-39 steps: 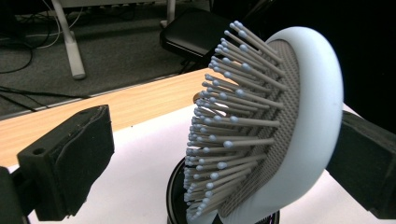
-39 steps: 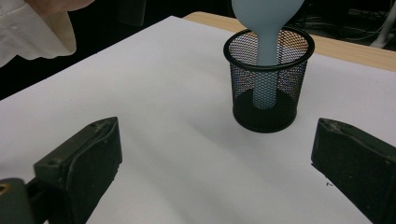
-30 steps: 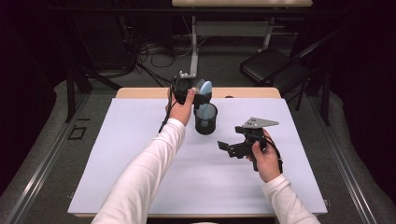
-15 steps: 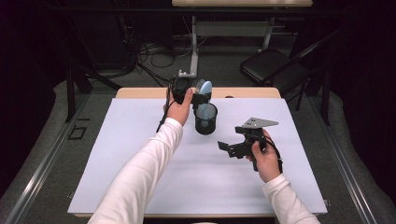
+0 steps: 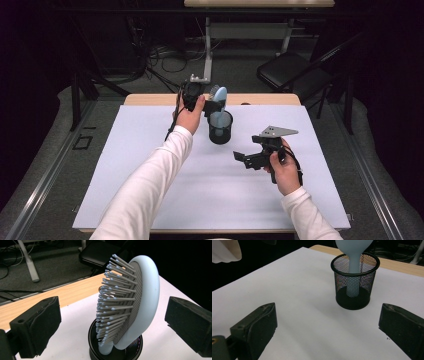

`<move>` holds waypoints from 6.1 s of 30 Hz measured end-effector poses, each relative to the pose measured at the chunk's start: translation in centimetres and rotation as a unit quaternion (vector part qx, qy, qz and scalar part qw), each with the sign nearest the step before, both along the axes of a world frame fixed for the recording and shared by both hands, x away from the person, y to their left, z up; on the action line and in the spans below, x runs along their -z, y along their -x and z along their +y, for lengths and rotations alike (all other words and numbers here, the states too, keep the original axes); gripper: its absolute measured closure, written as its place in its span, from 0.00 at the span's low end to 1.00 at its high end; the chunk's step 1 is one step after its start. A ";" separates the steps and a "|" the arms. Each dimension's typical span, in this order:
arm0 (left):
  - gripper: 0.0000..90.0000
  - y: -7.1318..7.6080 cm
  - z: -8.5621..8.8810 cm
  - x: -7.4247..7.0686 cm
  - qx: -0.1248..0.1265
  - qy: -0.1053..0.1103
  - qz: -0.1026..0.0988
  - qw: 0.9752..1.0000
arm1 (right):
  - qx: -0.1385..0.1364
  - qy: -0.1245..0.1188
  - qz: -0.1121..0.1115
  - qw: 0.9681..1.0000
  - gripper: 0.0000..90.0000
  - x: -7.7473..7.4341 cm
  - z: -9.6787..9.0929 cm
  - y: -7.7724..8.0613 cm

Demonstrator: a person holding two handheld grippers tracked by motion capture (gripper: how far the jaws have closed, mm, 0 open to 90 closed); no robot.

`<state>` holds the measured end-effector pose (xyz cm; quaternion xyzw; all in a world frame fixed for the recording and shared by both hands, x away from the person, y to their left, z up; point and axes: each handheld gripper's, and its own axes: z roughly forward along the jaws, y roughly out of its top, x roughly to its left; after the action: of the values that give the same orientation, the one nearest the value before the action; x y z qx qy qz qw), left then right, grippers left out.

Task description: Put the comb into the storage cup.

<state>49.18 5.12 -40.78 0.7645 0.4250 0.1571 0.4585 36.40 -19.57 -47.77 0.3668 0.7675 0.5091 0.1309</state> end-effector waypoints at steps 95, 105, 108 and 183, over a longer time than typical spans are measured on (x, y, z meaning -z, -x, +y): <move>0.02 9.2 9.2 -0.2 0.103 0.010 -0.004 0.995 | 0.011 -0.003 0.004 1.000 0.01 -0.1 -0.6 0.1; 0.02 10.4 9.8 0.4 0.106 0.009 -0.009 0.994 | 0.011 -0.007 0.004 1.000 0.01 -0.3 -0.8 0.0; 0.02 10.8 10.1 0.5 0.108 0.007 -0.012 0.994 | 0.011 -0.009 0.003 1.000 0.01 -0.2 -0.9 -0.2; 0.03 15.0 15.8 9.8 0.040 0.033 -0.035 0.998 | 0.079 0.057 -0.002 0.995 0.01 3.8 -5.7 5.0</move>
<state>34.17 20.97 -50.59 0.7597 0.3825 0.1513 0.5037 31.38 -25.31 -51.54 0.4176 0.7635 0.4534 0.1926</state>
